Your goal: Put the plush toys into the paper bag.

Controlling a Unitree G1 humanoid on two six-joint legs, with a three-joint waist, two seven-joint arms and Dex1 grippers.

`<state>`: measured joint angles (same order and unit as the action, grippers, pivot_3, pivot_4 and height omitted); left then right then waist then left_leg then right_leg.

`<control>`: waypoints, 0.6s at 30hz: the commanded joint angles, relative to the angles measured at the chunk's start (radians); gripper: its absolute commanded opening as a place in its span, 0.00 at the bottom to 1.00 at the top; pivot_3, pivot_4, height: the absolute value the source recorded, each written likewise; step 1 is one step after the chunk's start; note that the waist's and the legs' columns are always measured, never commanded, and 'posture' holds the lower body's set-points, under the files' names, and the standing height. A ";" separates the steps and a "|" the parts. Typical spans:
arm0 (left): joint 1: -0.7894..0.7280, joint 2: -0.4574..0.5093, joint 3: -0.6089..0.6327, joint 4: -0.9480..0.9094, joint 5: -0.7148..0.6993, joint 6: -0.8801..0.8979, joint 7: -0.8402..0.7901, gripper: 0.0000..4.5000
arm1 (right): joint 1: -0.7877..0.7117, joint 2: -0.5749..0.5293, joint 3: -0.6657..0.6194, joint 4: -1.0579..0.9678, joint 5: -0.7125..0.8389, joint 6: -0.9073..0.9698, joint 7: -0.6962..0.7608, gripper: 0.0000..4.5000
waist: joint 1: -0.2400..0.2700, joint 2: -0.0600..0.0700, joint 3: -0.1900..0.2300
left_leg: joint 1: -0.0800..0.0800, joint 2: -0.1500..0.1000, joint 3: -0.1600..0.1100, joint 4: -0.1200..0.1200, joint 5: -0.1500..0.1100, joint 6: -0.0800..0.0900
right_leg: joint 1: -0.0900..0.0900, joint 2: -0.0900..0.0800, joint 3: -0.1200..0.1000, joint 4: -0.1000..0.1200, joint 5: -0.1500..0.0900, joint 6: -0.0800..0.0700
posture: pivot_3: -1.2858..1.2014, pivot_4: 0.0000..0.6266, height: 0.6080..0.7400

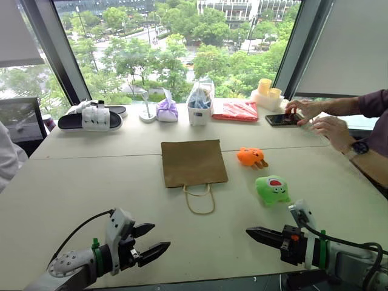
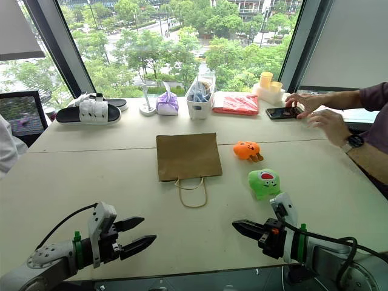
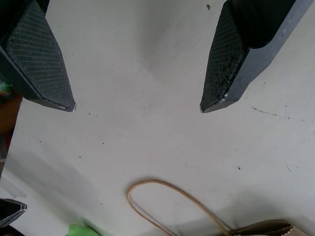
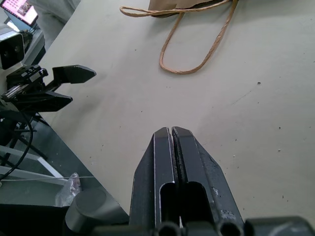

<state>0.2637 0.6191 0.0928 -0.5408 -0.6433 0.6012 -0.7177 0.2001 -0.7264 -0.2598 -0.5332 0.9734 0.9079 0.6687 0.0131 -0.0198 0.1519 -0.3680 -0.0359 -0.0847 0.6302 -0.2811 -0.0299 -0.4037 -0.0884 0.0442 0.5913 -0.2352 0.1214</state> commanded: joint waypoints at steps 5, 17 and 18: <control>-0.031 0.002 0.020 -0.012 -0.012 -0.008 -0.006 0.92 | -0.011 0.023 0.005 -0.007 -0.009 -0.020 -0.007 0.00 | -0.001 0.000 0.000 | 0.000 0.000 0.000 0.000 0.000 0.000 | 0.000 0.000 0.000 0.000 0.000 0.000 | 0.52 0.24 1.00; -0.054 0.003 0.016 0.015 0.052 -0.050 0.018 0.92 | -0.026 0.036 0.010 0.005 -0.021 -0.019 -0.013 0.00 | 0.000 0.000 0.000 | 0.000 0.000 0.000 0.000 0.000 0.000 | 0.000 0.000 0.000 0.000 0.000 0.000 | 0.52 0.24 1.00; -0.068 0.008 0.006 0.028 0.085 -0.076 0.017 0.92 | -0.029 0.036 0.012 0.007 -0.023 -0.019 -0.013 0.00 | 0.000 0.000 0.000 | 0.000 0.000 0.000 0.000 0.000 0.000 | 0.000 0.000 0.000 0.000 0.000 0.000 | 0.52 0.24 1.00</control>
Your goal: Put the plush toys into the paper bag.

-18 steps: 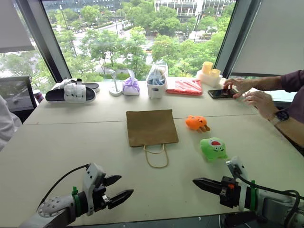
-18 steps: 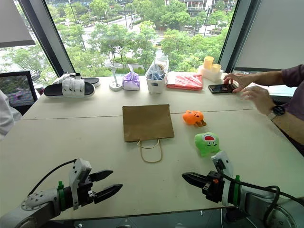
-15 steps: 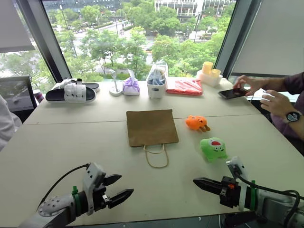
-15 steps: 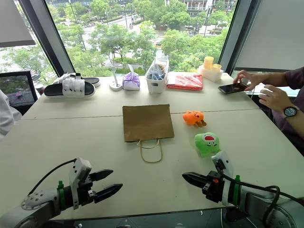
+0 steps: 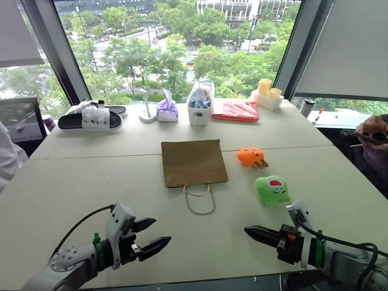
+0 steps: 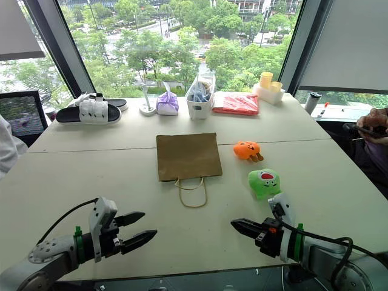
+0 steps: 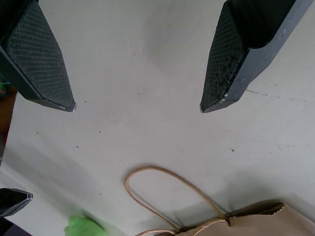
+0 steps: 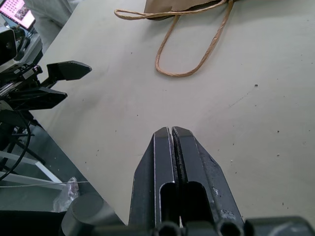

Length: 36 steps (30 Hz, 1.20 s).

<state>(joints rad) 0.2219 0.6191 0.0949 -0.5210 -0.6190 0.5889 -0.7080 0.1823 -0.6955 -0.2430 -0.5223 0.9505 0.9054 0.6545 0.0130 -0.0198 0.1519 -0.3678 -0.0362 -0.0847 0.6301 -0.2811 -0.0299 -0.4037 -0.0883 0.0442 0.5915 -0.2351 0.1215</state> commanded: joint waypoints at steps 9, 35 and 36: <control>-0.325 0.032 -0.192 0.221 0.321 -0.349 -0.134 0.92 | -0.056 0.008 0.021 0.020 -0.018 -0.015 0.001 0.00 | -0.003 0.000 0.000 | 0.000 -0.001 0.000 -0.001 0.000 0.000 | 0.000 0.000 0.000 0.000 0.000 0.000 | 0.52 0.24 1.00; -0.943 -0.293 -0.259 0.842 0.337 -0.511 -0.311 0.01 | -0.188 0.189 0.147 -0.040 -0.135 -0.119 -0.189 0.00 | -0.006 -0.001 0.000 | -0.001 -0.001 -0.002 0.003 0.000 0.000 | -0.001 0.001 -0.002 0.003 0.005 0.008 | 0.52 0.24 1.00; -0.959 -0.294 -0.245 0.822 0.305 -0.448 -0.319 0.01 | -0.222 0.206 0.170 -0.021 -0.167 -0.132 -0.204 0.00 | -0.007 0.000 0.000 | -0.001 -0.001 -0.002 0.003 0.000 0.000 | -0.001 0.001 -0.002 0.004 0.005 0.008 | 0.52 0.24 1.00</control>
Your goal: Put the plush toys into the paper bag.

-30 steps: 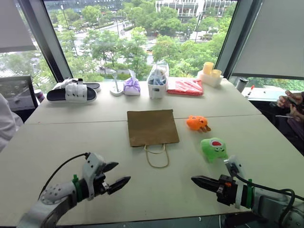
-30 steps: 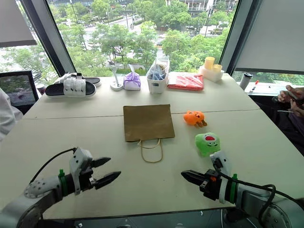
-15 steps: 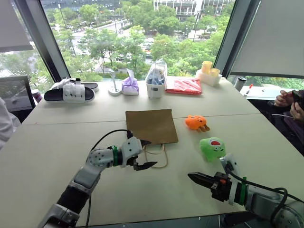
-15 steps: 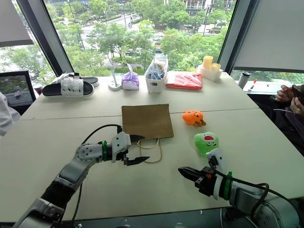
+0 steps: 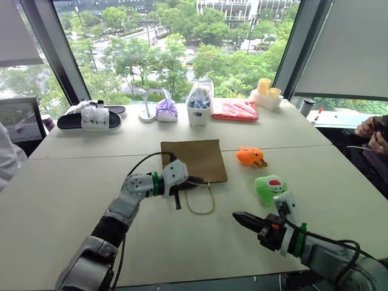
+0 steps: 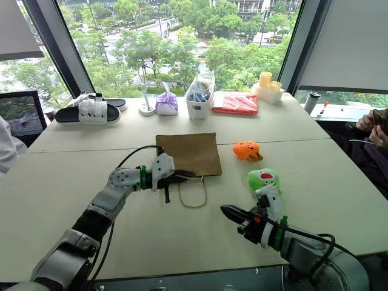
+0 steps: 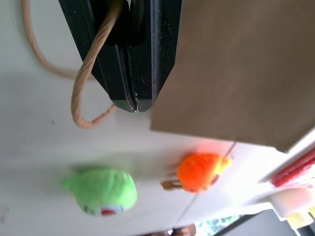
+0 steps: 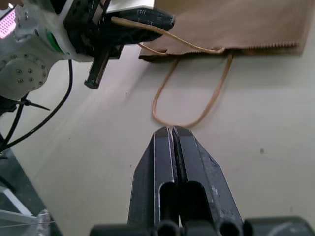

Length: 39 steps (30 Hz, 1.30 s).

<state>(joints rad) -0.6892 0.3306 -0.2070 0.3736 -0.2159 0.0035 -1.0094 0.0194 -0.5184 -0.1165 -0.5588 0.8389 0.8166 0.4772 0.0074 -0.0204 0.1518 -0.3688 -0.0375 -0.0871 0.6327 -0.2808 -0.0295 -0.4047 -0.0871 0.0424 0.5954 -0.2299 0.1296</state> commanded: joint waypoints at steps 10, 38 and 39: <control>-0.093 -0.024 0.138 -0.187 -0.242 0.419 0.010 0.01 | -0.311 0.179 0.218 0.246 -0.308 -0.181 -0.070 0.00 | -0.021 0.000 0.000 | 0.000 0.000 -0.001 -0.001 0.000 0.000 | -0.001 0.000 0.000 0.001 0.000 0.000 | 0.52 0.24 1.00; -0.124 -0.190 0.287 -0.335 -0.369 0.664 0.473 0.01 | -0.516 0.292 0.468 0.812 -0.948 -0.508 -0.182 0.00 | -0.024 0.001 -0.001 | 0.002 -0.001 -0.001 -0.002 0.001 -0.002 | -0.002 0.000 0.000 0.003 0.000 0.000 | 0.52 0.24 1.00; -0.124 -0.193 0.288 -0.337 -0.361 0.667 0.491 0.01 | -0.514 0.282 0.473 0.802 -0.972 -0.523 -0.190 0.00 | -0.024 0.001 -0.001 | 0.002 -0.001 -0.001 -0.002 0.001 -0.002 | -0.002 0.000 0.000 0.002 0.000 0.000 | 0.52 0.24 1.00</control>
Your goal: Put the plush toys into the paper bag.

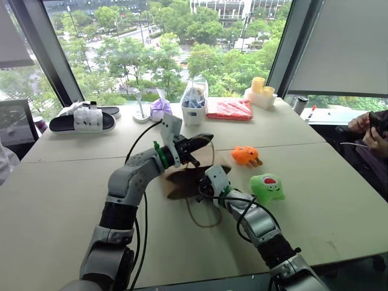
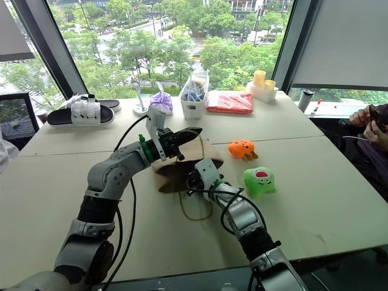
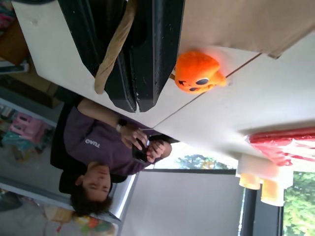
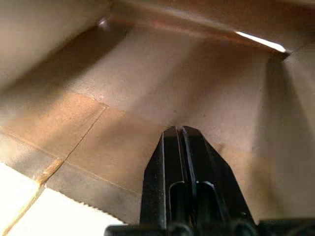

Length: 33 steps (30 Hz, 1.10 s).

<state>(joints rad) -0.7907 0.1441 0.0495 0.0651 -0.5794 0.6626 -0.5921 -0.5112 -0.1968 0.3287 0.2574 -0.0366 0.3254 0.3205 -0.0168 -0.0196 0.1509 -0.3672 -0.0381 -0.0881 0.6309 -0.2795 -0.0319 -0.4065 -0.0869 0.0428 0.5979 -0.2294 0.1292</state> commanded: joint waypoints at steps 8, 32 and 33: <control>-0.031 0.003 0.039 -0.076 -0.071 -0.011 -0.009 0.01 | 0.041 -0.058 0.037 -0.068 -0.127 -0.013 0.044 0.00 | 0.001 0.000 0.000 | 0.000 0.000 0.000 0.000 0.001 -0.001 | 0.000 0.000 0.000 0.000 0.000 0.000 | 0.52 0.24 1.00; 0.010 0.026 0.061 -0.101 -0.176 0.022 0.035 0.01 | 0.100 -0.020 -0.016 -0.119 -0.100 -0.051 0.094 0.00 | -0.001 0.000 0.000 | 0.008 0.000 0.000 -0.002 0.000 -0.001 | 0.007 0.000 0.000 -0.001 0.000 0.000 | 0.52 0.24 1.00; 0.012 0.023 0.058 -0.081 -0.154 0.000 0.042 0.01 | 0.110 0.002 -0.050 -0.144 -0.061 -0.086 0.086 0.00 | -0.001 0.000 0.000 | 0.010 0.000 0.000 -0.003 0.000 -0.001 | 0.009 0.000 0.000 -0.002 0.000 0.000 | 0.52 0.24 1.00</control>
<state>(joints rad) -0.7788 0.1708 0.1056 -0.0274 -0.7723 0.7143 -0.5633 -0.4193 -0.2151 0.3086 0.1557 -0.1470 0.2828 0.4070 -0.0175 -0.0196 0.1508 -0.3569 -0.0382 -0.0878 0.6279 -0.2791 -0.0329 -0.3969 -0.0867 0.0432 0.5955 -0.2296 0.1291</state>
